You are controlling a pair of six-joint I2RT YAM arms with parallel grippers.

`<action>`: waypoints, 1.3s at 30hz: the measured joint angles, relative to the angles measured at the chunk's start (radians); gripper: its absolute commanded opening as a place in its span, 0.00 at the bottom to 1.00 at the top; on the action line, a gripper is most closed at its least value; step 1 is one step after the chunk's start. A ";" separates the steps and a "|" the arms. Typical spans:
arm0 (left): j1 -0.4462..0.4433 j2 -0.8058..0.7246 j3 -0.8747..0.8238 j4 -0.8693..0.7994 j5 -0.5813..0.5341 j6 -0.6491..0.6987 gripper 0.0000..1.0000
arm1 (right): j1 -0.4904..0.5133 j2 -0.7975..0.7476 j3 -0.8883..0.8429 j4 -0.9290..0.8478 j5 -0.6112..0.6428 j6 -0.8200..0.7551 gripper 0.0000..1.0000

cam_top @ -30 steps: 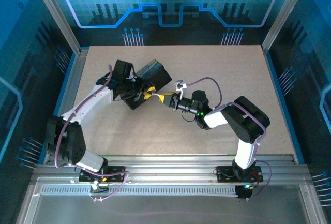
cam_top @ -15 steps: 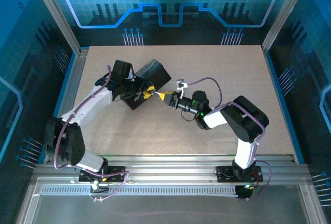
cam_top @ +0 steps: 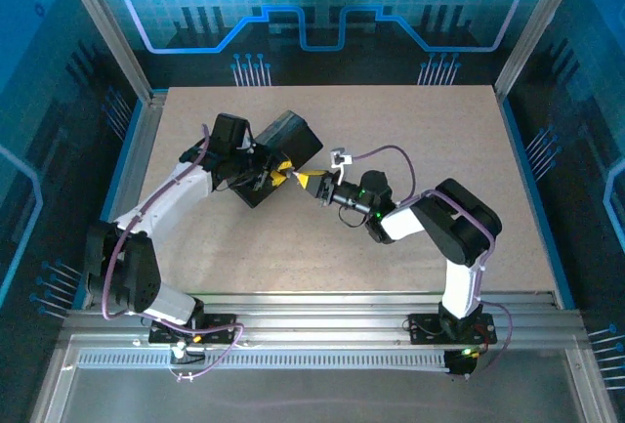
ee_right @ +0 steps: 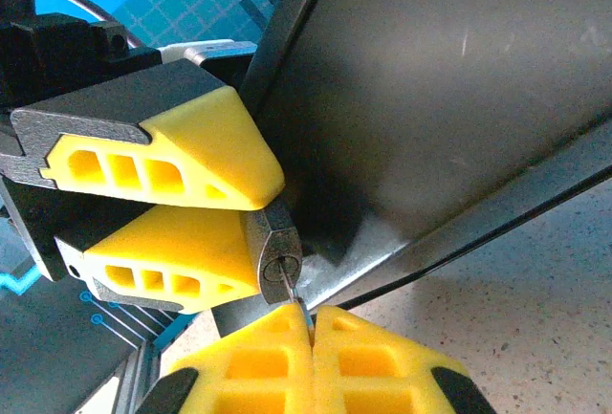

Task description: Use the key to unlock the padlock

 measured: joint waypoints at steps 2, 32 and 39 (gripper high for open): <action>0.000 0.000 -0.001 0.000 0.002 -0.003 0.03 | 0.001 0.002 0.001 0.003 0.001 0.003 0.00; 0.017 -0.017 -0.027 0.010 0.024 0.001 0.02 | -0.045 -0.129 -0.021 -0.264 -0.045 -0.121 0.46; 0.019 -0.017 -0.010 -0.074 0.035 0.047 0.02 | -0.048 -0.294 0.015 -0.669 0.034 -0.491 0.41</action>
